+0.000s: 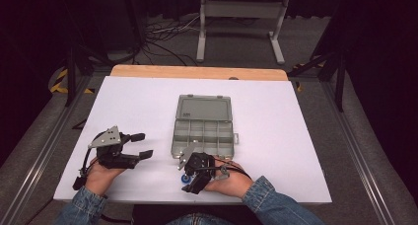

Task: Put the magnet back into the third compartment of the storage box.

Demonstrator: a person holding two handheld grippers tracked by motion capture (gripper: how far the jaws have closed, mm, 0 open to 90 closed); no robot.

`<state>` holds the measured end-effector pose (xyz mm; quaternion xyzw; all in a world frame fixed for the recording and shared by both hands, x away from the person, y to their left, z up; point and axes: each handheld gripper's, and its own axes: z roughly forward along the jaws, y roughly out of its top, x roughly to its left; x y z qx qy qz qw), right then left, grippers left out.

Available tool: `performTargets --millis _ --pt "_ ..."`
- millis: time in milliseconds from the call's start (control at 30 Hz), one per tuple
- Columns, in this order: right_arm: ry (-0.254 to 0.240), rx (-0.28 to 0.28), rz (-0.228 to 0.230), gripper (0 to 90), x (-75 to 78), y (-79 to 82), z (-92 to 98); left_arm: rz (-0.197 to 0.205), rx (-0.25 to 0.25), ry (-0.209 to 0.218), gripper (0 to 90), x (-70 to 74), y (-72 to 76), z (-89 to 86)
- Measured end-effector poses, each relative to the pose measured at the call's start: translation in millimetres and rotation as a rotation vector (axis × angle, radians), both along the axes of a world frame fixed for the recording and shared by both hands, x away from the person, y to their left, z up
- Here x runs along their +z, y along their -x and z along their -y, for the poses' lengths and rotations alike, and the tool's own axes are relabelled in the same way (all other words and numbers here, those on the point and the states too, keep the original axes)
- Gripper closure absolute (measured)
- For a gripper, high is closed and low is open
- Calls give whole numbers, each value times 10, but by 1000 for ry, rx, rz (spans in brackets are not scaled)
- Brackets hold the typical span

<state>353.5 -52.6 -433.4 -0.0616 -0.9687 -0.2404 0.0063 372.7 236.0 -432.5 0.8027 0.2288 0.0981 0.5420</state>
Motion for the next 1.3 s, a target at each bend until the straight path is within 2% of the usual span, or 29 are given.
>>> performTargets --millis 167,467,667,967,1300 --pt "3 5 -2 380 -15 1 -9 0 -1 0 287 -1 -2 2" --pt "20 9 42 498 -35 26 -49 0 -2 -4 287 -3 -6 4" --pt "27 15 53 616 -23 35 -51 0 -2 -4 287 -4 -6 6" --pt "22 22 45 629 -8 27 -44 -2 -3 -5 287 -5 -7 3" --pt "-6 26 49 630 146 19 -14 -1 -2 -5 287 -3 -5 2"
